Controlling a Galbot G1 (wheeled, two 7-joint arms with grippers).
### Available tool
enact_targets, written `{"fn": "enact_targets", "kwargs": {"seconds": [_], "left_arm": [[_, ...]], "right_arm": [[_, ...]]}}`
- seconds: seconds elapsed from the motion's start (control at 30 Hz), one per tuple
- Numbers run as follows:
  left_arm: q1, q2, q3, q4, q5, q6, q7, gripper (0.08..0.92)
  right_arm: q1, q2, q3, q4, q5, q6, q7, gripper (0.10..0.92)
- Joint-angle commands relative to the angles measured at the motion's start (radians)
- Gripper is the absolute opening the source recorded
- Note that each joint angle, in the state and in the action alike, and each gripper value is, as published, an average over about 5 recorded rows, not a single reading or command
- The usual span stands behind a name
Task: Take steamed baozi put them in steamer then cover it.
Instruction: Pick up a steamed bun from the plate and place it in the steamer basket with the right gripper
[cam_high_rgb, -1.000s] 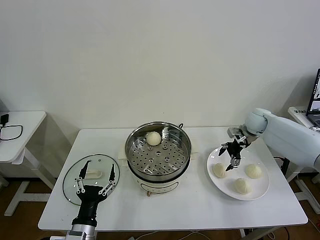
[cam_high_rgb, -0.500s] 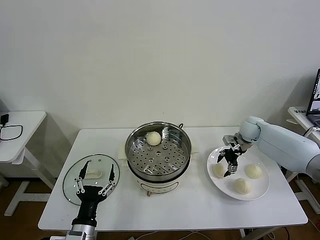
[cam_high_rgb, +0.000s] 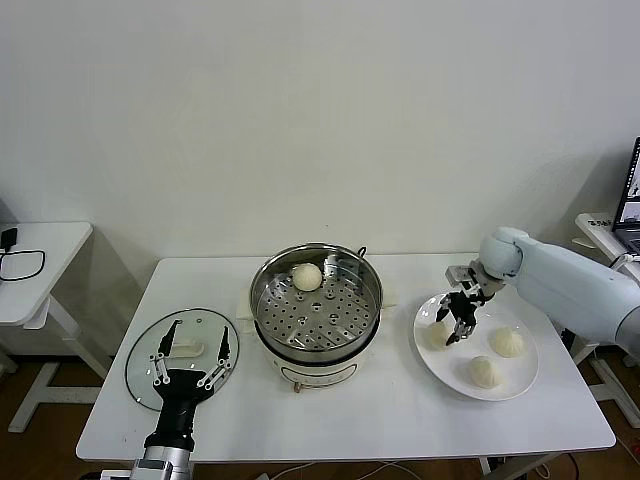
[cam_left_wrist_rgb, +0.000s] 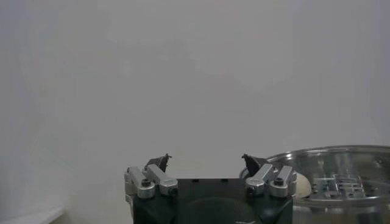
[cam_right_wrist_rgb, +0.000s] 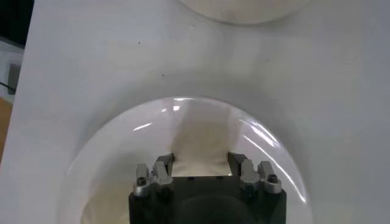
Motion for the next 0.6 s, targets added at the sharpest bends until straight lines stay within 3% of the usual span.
{"fn": "enact_targets", "kwargs": {"seconds": [0.03, 0.4, 0.6], "left_arm": [[0.001, 0.004, 0.003, -0.007, -0.001, 0.002, -0.001, 0.823], [0.001, 0.007, 0.010, -0.012, -0.001, 0.000, -0.002, 0.823], [0.000, 0.000, 0.014, -0.015, -0.001, -0.002, -0.003, 0.823]], "right_arm": [[0.284, 0.048, -0.095, 0.026, 0.094, 0.005, -0.128, 0.628], [0.530, 0.239, -0.226, 0.157, 0.350, -0.081, -0.198, 0.636], [0.524, 0.353, -0.260, 0.180, 0.398, -0.116, -0.162, 0.632]]}}
